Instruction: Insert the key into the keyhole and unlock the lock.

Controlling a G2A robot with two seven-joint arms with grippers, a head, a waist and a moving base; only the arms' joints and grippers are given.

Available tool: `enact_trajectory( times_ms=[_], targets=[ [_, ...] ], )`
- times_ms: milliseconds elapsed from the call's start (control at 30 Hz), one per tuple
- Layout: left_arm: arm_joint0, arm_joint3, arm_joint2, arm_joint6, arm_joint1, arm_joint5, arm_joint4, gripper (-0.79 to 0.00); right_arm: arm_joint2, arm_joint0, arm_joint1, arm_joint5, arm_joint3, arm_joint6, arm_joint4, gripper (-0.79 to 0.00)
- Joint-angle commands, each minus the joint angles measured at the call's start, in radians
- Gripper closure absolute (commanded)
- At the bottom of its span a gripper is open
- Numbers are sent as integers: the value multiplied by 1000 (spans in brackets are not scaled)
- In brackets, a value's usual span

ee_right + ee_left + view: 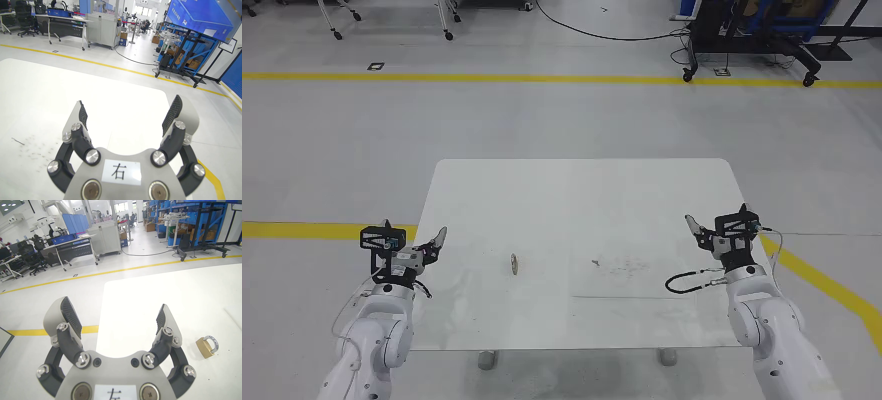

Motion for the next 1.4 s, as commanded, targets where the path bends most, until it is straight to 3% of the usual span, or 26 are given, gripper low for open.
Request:
enact_trajectory(
  times_ms=[0, 267, 300, 400, 500, 933, 1167, 1333, 1367],
  targets=[
    [0, 0, 0, 0, 0, 0, 0, -784, 0, 0, 0, 0, 0, 0, 0, -785],
    [0, 0, 0, 0, 0, 0, 0, -785, -14, 6, 0, 12, 2, 19, -38, -785],
    [0, 0, 0, 0, 0, 0, 0, -785, -45, 22, -2, 14, 1, 50, -70, -785],
    [0, 0, 0, 0, 0, 0, 0, -785, -153, 110, -6, -104, 34, 175, -109, -785],
    [0, 0, 0, 0, 0, 0, 0, -785, -253, 187, -15, -132, 58, 250, -173, -785],
    [0, 0, 0, 0, 0, 0, 0, -785, -259, 194, -15, -147, 77, 263, -182, -785],
    [0, 0, 0, 0, 0, 0, 0, -785, -325, 368, -8, -637, 291, 198, -76, -785],
    [0, 0, 0, 0, 0, 0, 0, -785, -377, 492, -3, -889, 418, 199, -111, -785],
    [0, 0, 0, 0, 0, 0, 0, -785, -390, 510, -3, -918, 434, 198, -123, -677]
  ],
)
